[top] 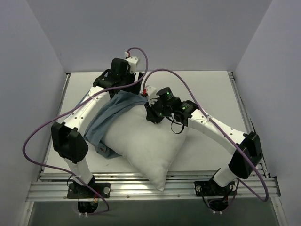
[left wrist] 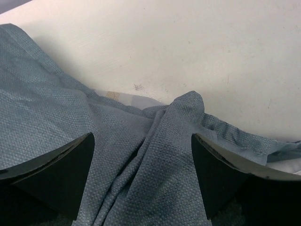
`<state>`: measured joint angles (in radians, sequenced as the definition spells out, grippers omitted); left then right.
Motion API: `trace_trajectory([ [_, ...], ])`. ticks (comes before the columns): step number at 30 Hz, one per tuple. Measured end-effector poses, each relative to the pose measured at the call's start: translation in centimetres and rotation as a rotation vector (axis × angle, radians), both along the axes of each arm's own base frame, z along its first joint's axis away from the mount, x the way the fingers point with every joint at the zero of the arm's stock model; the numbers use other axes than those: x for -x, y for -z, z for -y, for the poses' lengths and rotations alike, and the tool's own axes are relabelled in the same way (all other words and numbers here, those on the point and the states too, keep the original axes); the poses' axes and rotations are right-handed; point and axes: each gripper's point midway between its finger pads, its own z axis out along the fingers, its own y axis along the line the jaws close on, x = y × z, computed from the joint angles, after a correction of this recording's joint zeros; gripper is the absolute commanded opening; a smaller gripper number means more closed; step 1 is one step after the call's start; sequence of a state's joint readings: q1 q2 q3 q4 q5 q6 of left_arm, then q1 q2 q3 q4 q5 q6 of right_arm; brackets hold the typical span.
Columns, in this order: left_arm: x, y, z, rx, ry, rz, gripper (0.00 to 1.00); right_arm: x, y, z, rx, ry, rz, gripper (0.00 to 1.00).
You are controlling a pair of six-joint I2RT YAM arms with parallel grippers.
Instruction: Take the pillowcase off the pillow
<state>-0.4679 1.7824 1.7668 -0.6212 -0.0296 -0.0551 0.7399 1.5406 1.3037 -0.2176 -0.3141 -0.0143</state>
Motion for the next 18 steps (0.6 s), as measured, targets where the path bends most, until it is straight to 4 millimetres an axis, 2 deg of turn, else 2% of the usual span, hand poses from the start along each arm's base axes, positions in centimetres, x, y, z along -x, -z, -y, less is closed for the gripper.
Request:
trace_trajectory([
  [6,0.1,-0.9,0.0,-0.008,0.006,-0.003,0.89,0.0,-0.8,0.5,0.085,0.031,0.076,0.00],
  [12,1.2,0.3,-0.2,-0.031,0.018,-0.064,0.88,0.1,-1.0,0.9,0.138,0.056,0.111,0.00],
  [14,1.7,0.7,-0.2,-0.035,0.027,-0.086,0.84,0.2,-1.1,0.8,0.154,0.060,0.125,0.00],
  [16,2.1,1.1,-0.1,-0.043,0.032,-0.105,0.76,0.2,-1.5,0.8,0.169,0.065,0.146,0.00],
  [17,2.2,1.3,0.0,-0.047,0.036,-0.114,0.72,0.3,-1.7,0.7,0.174,0.066,0.155,0.00],
  [18,2.4,1.6,0.1,-0.052,0.040,-0.123,0.60,0.3,-2.0,0.6,0.178,0.067,0.165,0.00],
])
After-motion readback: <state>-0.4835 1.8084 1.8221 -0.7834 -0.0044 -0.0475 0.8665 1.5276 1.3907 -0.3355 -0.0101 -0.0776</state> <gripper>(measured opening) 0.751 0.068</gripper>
